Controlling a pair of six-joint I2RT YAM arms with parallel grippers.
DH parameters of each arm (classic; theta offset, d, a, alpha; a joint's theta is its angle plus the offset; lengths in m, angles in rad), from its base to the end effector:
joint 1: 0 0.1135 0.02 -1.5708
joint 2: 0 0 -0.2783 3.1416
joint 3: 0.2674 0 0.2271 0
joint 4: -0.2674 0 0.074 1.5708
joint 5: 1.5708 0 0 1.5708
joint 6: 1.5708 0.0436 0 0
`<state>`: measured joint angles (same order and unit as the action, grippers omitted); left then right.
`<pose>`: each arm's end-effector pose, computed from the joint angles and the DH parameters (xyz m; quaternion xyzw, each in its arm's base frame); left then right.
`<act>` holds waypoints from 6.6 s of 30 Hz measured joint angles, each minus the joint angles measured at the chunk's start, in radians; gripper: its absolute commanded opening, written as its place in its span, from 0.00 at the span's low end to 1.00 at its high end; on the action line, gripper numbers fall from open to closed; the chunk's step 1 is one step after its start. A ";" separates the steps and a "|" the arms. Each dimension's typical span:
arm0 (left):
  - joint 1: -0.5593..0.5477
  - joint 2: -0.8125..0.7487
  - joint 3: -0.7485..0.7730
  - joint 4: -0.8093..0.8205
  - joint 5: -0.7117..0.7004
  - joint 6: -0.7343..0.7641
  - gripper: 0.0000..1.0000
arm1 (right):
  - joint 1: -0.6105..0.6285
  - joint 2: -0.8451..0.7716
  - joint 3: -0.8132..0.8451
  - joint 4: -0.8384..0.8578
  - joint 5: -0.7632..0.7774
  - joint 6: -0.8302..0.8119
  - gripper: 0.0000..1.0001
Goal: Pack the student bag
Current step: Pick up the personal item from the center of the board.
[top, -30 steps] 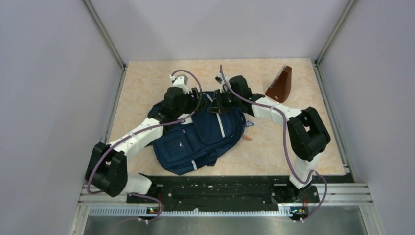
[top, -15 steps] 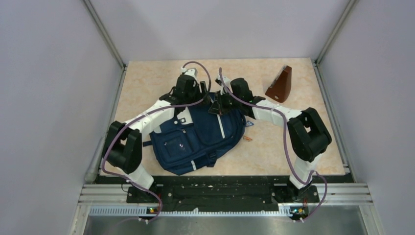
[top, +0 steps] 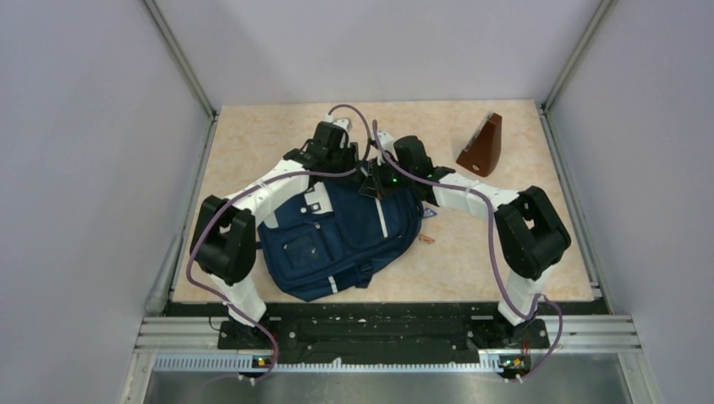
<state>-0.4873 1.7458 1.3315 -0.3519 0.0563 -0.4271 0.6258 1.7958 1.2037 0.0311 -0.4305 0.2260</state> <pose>0.3327 -0.1791 0.2728 0.0387 0.9190 -0.1960 0.3397 0.3083 0.2453 0.2519 -0.2710 0.8175 0.3655 0.3531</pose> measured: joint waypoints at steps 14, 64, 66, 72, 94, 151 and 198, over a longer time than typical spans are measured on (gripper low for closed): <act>-0.016 0.030 0.075 -0.083 0.055 0.023 0.00 | 0.017 -0.055 -0.044 -0.004 0.075 -0.016 0.26; 0.003 -0.196 -0.032 -0.200 0.006 0.196 0.00 | 0.012 -0.623 -0.754 -0.161 0.598 0.500 0.59; 0.003 -0.200 -0.033 -0.201 0.006 0.198 0.00 | 0.013 -0.583 -0.743 -0.125 0.622 0.499 0.59; 0.005 -0.206 -0.034 -0.202 0.004 0.201 0.00 | 0.041 -0.412 -0.630 -0.076 0.693 0.441 0.60; 0.015 -0.230 -0.046 -0.219 -0.028 0.217 0.00 | 0.197 -0.295 -0.533 -0.187 0.956 0.431 0.57; 0.015 -0.243 -0.050 -0.223 -0.029 0.218 0.00 | 0.177 -0.558 -0.647 -0.368 0.797 0.493 0.30; 0.015 -0.243 -0.051 -0.224 -0.029 0.220 0.00 | 0.076 -0.621 -0.722 -0.174 0.713 0.436 0.00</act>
<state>-0.4725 1.5024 1.2808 -0.5755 0.0277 -0.2066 0.7017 1.1748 0.4820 -0.1425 0.2821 0.6617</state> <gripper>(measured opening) 0.011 0.010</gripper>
